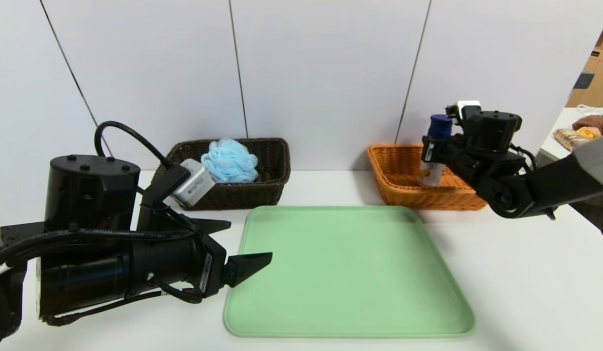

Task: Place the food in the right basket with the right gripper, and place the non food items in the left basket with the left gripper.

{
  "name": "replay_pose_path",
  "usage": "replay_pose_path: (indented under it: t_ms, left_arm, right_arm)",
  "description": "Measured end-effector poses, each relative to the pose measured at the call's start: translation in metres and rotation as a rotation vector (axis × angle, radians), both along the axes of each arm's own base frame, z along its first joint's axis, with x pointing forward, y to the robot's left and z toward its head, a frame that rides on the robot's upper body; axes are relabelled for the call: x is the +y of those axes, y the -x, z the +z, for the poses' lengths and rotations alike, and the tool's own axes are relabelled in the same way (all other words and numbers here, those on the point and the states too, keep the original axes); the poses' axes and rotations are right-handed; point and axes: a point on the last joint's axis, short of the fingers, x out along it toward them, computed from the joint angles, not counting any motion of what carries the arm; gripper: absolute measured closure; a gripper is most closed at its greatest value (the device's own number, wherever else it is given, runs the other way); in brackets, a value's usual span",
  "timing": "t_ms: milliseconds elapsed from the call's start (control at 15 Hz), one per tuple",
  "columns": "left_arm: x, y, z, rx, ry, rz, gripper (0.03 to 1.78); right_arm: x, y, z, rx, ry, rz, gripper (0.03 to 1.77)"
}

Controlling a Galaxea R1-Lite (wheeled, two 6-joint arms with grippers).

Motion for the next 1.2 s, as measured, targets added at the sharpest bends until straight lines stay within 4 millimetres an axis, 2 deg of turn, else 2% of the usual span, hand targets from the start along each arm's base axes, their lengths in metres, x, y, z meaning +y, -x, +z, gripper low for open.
replay_pose_path:
  t_ms: [267,467,667,933,1200]
  left_arm:
    - [0.000,0.000,-0.001,0.003,-0.003,0.000,0.12]
    - [-0.001,-0.001,-0.002,0.006,-0.005,0.002,0.12]
    - [-0.002,-0.002,-0.002,0.006,-0.006,0.002,0.12]
    - [-0.002,-0.003,-0.003,0.009,-0.006,0.003,0.12]
    - [-0.002,-0.003,-0.002,0.010,-0.005,0.005,0.12]
  right_arm:
    - [0.000,-0.001,-0.003,0.012,0.001,0.005,1.04]
    - [0.000,-0.001,-0.004,0.010,-0.001,0.005,0.75]
    - [0.000,-0.001,-0.003,0.006,-0.003,0.005,0.53]
    - [0.000,0.004,0.007,-0.003,-0.004,0.007,0.35]
    - [-0.002,0.016,0.020,0.034,-0.005,0.008,0.25]
